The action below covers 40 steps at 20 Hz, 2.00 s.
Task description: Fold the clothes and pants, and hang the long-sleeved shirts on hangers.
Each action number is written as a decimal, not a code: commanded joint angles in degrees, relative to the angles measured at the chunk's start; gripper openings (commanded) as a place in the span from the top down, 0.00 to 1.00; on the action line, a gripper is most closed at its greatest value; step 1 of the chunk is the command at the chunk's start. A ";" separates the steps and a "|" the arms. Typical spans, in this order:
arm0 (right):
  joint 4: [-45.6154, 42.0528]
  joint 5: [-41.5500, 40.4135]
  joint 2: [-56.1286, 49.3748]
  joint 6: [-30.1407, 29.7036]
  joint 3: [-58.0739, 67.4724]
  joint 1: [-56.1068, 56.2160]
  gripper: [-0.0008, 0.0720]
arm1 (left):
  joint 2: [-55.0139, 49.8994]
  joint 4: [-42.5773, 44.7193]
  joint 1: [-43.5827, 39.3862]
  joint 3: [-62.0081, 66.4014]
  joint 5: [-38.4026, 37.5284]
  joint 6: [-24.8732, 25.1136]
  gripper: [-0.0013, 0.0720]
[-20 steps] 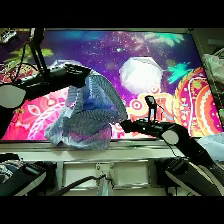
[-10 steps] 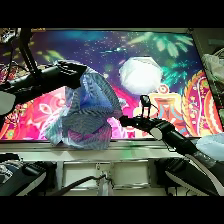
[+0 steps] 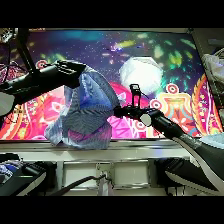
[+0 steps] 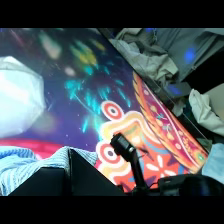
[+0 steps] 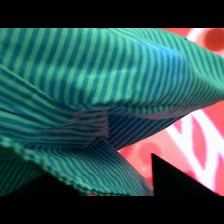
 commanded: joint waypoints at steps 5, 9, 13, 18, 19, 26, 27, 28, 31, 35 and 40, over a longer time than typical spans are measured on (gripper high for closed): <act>2.56 2.08 1.40 -1.44 2.21 1.68 0.96 | 0.04 3.52 0.04 0.04 8.46 0.02 0.97; -3.58 0.94 16.63 -2.64 10.62 -0.37 0.96 | 0.83 5.99 0.02 0.13 17.05 0.02 0.97; -6.84 -0.46 25.62 -6.91 27.54 -4.44 0.96 | 5.16 2.93 -1.09 1.11 33.64 0.00 0.97; -7.74 -0.13 20.96 -20.46 49.51 -4.74 0.96 | 5.35 5.84 -9.07 10.82 42.62 0.15 0.97; -8.31 -0.02 18.78 -22.34 54.49 -4.74 0.96 | 4.63 8.44 -10.23 12.68 43.15 0.48 0.97; -8.48 18.78 2.40 -23.58 78.64 -4.72 0.96 | 0.46 12.17 -3.58 16.15 34.12 2.51 0.97; -8.55 24.26 0.98 -23.58 78.44 -4.74 0.96 | -0.57 12.13 -0.59 16.15 28.76 2.34 0.97; -8.52 29.53 -0.31 -23.54 77.92 -4.74 0.96 | -1.86 12.15 2.62 16.13 22.45 2.32 0.97; -6.25 40.83 -4.00 -22.60 74.12 -4.72 0.96 | -6.58 12.15 10.95 16.13 5.77 -3.58 0.97; -2.21 42.01 -11.63 -21.75 70.55 -4.72 0.96 | -14.95 11.89 16.39 16.13 -8.87 -11.76 0.86; 3.37 36.83 -24.35 -23.34 70.53 -4.72 0.96 | -21.90 11.80 17.51 16.13 -14.40 -13.35 0.28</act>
